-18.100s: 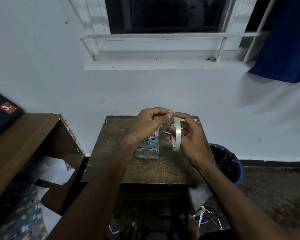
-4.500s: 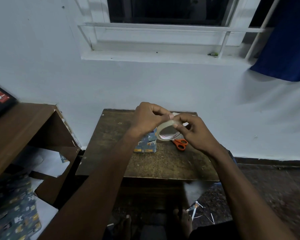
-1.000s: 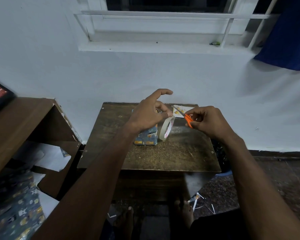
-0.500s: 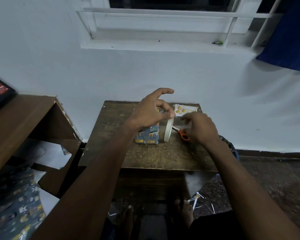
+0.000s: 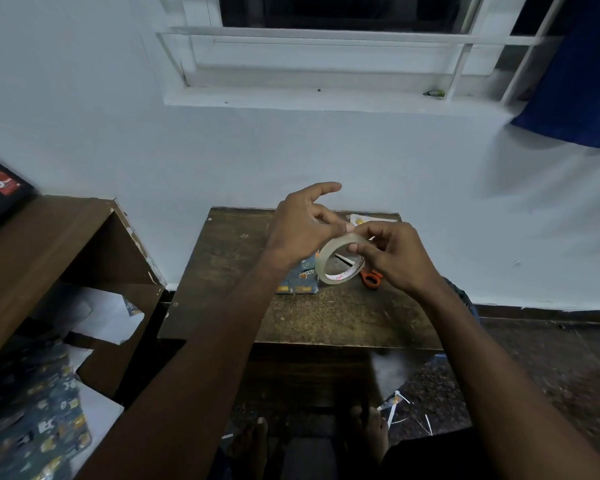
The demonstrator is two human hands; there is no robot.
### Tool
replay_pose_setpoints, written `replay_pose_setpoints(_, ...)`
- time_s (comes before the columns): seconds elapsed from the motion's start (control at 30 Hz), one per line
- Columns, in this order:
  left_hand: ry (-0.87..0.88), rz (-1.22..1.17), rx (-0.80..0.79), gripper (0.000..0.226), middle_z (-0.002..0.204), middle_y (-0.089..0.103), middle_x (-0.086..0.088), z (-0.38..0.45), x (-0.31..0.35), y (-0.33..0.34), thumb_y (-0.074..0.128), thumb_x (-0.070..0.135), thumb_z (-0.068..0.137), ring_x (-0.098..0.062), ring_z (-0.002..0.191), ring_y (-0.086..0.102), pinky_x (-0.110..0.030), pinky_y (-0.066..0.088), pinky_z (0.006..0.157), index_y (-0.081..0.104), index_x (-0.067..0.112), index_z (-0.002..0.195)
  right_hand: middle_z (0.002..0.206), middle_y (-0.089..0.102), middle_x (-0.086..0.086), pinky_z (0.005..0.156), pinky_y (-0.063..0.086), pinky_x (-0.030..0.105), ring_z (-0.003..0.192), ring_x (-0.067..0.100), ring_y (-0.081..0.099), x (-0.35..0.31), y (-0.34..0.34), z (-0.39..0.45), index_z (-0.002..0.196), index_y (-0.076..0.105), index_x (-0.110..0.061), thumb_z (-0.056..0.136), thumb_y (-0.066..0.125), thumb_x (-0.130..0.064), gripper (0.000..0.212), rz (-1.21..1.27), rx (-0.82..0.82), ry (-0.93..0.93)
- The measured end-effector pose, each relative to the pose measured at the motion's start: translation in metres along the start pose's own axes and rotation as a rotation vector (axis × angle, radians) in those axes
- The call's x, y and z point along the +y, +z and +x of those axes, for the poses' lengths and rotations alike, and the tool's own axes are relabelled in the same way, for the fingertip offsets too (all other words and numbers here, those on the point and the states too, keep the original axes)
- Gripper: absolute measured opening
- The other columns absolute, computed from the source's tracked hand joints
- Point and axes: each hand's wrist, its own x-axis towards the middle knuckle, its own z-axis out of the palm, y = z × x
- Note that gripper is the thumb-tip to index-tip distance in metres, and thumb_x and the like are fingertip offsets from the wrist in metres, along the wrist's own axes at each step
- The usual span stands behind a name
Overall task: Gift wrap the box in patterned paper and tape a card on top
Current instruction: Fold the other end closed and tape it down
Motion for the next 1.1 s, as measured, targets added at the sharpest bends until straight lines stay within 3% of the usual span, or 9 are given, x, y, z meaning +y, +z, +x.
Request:
replay_pose_setpoints(0.2,-0.041,0.137,0.036,0.072,0.076,0.079,0.013,0.000,0.001,0.006,0.082,0.031,0.087,0.002,0.089,0.073,-0.026,0.052,0.097,0.054,0.027,0.153,0.058,0.065,-0.020,0.056,0.048,0.036,0.047,0.015,0.049,-0.009,-0.009,-0.002,0.100,0.082,-0.022,0.090,0.080,-0.010,0.015,-0.074,-0.016,-0.066)
replay_pose_setpoints(0.33,-0.061,0.273,0.048,0.071,0.099,0.080,0.019,0.003,0.003,0.003,0.060,0.037,0.106,0.003,0.088,0.067,-0.030,0.055,0.094,0.027,0.022,0.167,0.056,0.065,-0.016,0.053,0.044,0.028,0.046,0.015,0.053,-0.014,-0.019,-0.002,0.096,0.083,-0.015,0.086,0.082,0.000,0.018,-0.012,-0.021,-0.095)
replay_pose_setpoints(0.4,-0.075,0.185,0.020,0.070,0.109,0.079,0.018,0.004,0.006,0.000,0.047,0.044,0.111,0.004,0.088,0.065,-0.029,0.052,0.089,0.015,0.020,0.169,0.057,0.066,-0.015,0.054,0.044,0.023,0.047,0.013,0.055,-0.008,-0.021,-0.001,0.092,0.084,-0.018,0.082,0.086,-0.002,0.019,-0.044,0.016,-0.070)
replay_pose_setpoints(0.47,-0.094,0.090,0.013,0.068,0.115,0.077,0.016,0.004,0.008,-0.003,0.039,0.049,0.112,0.003,0.103,0.065,-0.028,0.045,0.094,0.013,0.022,0.169,0.059,0.066,-0.016,0.059,0.043,0.024,0.050,0.008,0.057,0.003,-0.017,0.001,0.090,0.085,-0.024,0.078,0.090,-0.009,0.021,-0.184,0.069,-0.032)
replay_pose_setpoints(0.57,-0.112,-0.037,0.010,0.067,0.116,0.077,0.017,0.005,0.007,-0.007,0.033,0.056,0.111,-0.005,0.124,0.061,-0.036,0.044,0.104,0.016,0.027,0.169,0.080,0.075,-0.015,0.068,0.045,0.027,0.074,0.011,0.067,0.018,-0.005,0.003,0.088,0.084,-0.028,0.071,0.095,-0.018,0.023,-0.452,-0.025,0.060)
replay_pose_setpoints(0.67,-0.110,-0.168,0.015,0.058,0.125,0.074,0.011,0.007,0.007,-0.013,0.026,0.053,0.113,-0.010,0.120,0.065,-0.034,0.051,0.098,0.026,0.027,0.165,0.089,0.075,-0.010,0.073,0.051,0.031,0.087,0.012,0.067,0.024,0.003,0.006,0.083,0.079,-0.027,0.061,0.100,-0.035,0.032,-0.500,-0.249,0.175)
replay_pose_setpoints(0.77,-0.113,-0.292,0.010,0.059,0.139,0.067,0.000,0.008,0.008,-0.020,0.017,0.051,0.113,-0.015,0.117,0.068,-0.030,0.056,0.088,0.026,0.023,0.165,0.093,0.070,-0.008,0.074,0.055,0.035,0.084,0.011,0.063,0.016,0.006,0.006,0.080,0.071,-0.025,0.063,0.097,-0.047,0.038,-0.385,-0.176,0.157)
replay_pose_setpoints(0.9,-0.123,-0.379,-0.006,0.065,0.153,0.057,-0.004,0.007,0.007,-0.025,0.006,0.054,0.112,-0.017,0.125,0.065,-0.033,0.056,0.096,0.023,0.023,0.167,0.111,0.067,-0.010,0.075,0.051,0.018,0.100,0.004,0.062,-0.015,0.017,0.003,0.107,0.069,-0.023,0.075,0.094,-0.034,0.042,-0.068,0.048,-0.074)
replay_pose_setpoints(1.1,-0.102,-0.481,0.058,0.066,0.162,0.045,-0.008,0.003,0.005,-0.027,0.003,0.054,0.111,-0.022,0.132,0.061,-0.045,0.055,0.105,0.032,0.028,0.164,0.137,0.063,-0.014,0.094,0.054,0.030,0.126,0.002,0.057,-0.025,0.052,0.014,0.130,0.071,-0.023,0.080,0.090,-0.020,0.053,-0.025,-0.054,-0.261)
